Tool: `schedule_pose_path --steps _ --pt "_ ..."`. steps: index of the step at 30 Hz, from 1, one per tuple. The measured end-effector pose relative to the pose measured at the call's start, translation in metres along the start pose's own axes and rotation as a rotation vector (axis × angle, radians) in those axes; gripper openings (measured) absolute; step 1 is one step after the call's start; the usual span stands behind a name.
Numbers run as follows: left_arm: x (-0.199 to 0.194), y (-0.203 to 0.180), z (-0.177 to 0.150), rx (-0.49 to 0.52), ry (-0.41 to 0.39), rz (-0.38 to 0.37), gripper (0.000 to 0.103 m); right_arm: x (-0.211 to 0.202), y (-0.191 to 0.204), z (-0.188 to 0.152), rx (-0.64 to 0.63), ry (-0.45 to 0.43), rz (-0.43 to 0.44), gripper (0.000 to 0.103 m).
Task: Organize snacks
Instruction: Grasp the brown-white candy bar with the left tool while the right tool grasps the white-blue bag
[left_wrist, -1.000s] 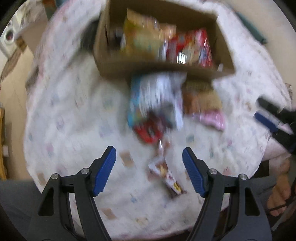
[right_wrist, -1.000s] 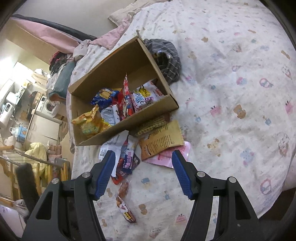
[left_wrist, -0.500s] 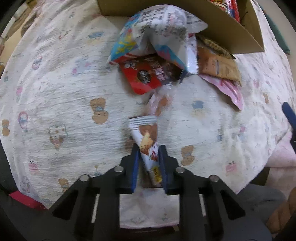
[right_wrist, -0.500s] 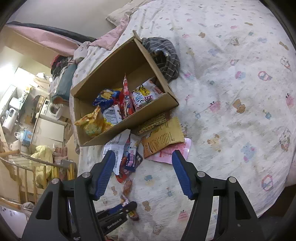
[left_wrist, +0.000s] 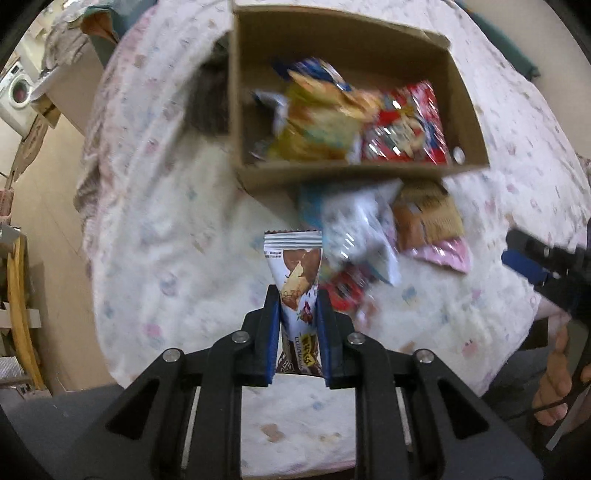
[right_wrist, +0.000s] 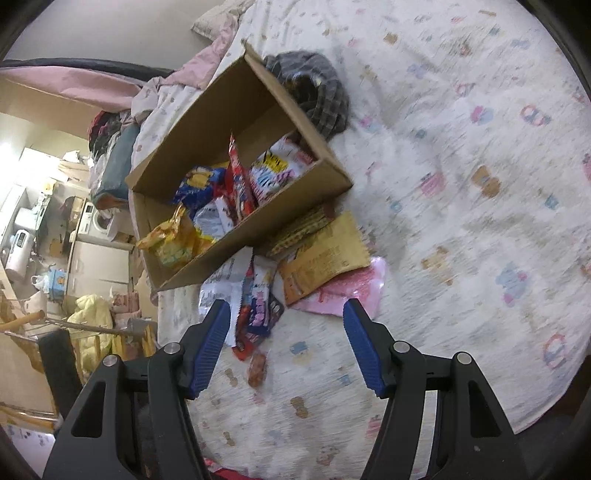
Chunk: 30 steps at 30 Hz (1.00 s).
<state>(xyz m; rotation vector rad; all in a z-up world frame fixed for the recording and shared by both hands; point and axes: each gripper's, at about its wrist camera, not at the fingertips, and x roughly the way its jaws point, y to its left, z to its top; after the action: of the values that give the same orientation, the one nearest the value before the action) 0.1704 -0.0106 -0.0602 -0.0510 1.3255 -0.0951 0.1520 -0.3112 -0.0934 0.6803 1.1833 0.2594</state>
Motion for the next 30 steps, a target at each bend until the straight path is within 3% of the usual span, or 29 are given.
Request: schedule_pose_path --steps 5,11,23,28,30 --pt "0.003 0.025 0.008 -0.033 -0.025 -0.010 0.015 0.025 0.019 -0.003 -0.031 0.081 0.069 0.066" --pt "0.014 0.026 0.007 -0.026 -0.022 -0.043 0.015 0.068 0.044 -0.006 -0.048 0.221 0.129 0.066" --pt "0.018 0.051 0.014 -0.122 -0.012 -0.120 0.015 0.145 0.066 0.003 0.002 0.324 0.099 0.066" --pt "0.017 0.050 0.018 -0.128 -0.023 -0.123 0.015 0.170 0.075 0.003 -0.022 0.319 0.050 0.068" --pt "0.017 0.047 0.019 -0.122 -0.025 -0.118 0.015 0.172 0.078 0.002 -0.047 0.307 0.032 0.063"
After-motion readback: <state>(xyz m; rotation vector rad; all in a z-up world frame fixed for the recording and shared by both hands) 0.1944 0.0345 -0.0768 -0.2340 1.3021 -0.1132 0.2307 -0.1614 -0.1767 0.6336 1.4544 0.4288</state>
